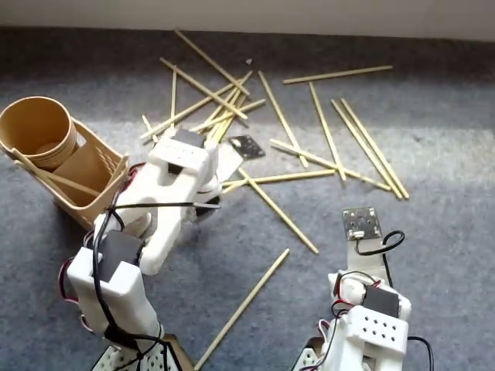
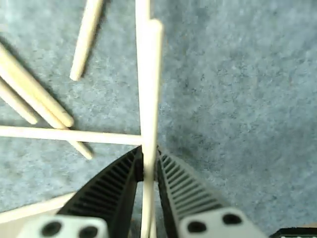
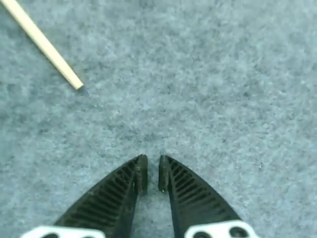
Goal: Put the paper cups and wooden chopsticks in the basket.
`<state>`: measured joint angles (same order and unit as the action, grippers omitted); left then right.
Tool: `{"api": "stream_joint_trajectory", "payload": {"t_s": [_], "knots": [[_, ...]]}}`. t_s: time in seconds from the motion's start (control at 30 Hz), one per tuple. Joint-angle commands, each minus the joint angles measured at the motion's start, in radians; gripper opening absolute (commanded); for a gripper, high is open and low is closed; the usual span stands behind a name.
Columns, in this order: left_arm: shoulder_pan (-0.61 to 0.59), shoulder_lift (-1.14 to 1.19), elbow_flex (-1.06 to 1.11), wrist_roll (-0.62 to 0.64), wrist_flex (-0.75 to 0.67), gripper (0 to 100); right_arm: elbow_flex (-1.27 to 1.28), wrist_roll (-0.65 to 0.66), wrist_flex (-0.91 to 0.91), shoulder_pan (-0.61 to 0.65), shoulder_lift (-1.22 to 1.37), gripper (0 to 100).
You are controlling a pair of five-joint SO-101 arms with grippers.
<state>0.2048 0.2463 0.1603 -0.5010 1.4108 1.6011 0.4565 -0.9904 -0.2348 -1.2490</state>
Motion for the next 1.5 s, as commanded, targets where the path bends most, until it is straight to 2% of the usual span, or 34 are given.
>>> {"api": "stream_joint_trajectory", "payload": {"t_s": [0.0, 0.2, 0.57, 0.67, 0.93, 1.2, 1.37, 1.47], "knots": [[0.013, -0.016, -0.257, 0.011, 0.127, 0, 0.004, 0.009, 0.021, -0.001, 0.015, 5.9], [0.012, -0.018, -0.697, 0.012, 0.365, 0, 0.008, 0.008, 0.041, 0.024, 0.015, 5.9], [-0.004, -0.277, -1.087, 0.055, 0.321, 0, 0.008, 0.008, 0.042, 0.025, 0.015, 5.9], [-0.045, -0.351, -1.181, 0.080, 0.321, 0, 0.008, 0.008, 0.042, 0.025, 0.015, 5.9], [-0.257, -0.449, -1.211, 0.120, 0.319, 0, 0.008, 0.008, 0.044, 0.025, 0.015, 5.9], [-0.295, -0.456, -1.198, 0.232, 0.310, 0, 0.008, 0.008, 0.044, 0.025, 0.015, 5.9], [-0.355, -0.522, -1.247, 0.299, 0.209, 0, 0.008, 0.008, 0.044, 0.025, 0.015, 5.9], [-0.403, -0.588, -1.248, 0.327, 0.203, 0, 0.008, 0.008, 0.044, 0.025, 0.015, 5.9]]}}
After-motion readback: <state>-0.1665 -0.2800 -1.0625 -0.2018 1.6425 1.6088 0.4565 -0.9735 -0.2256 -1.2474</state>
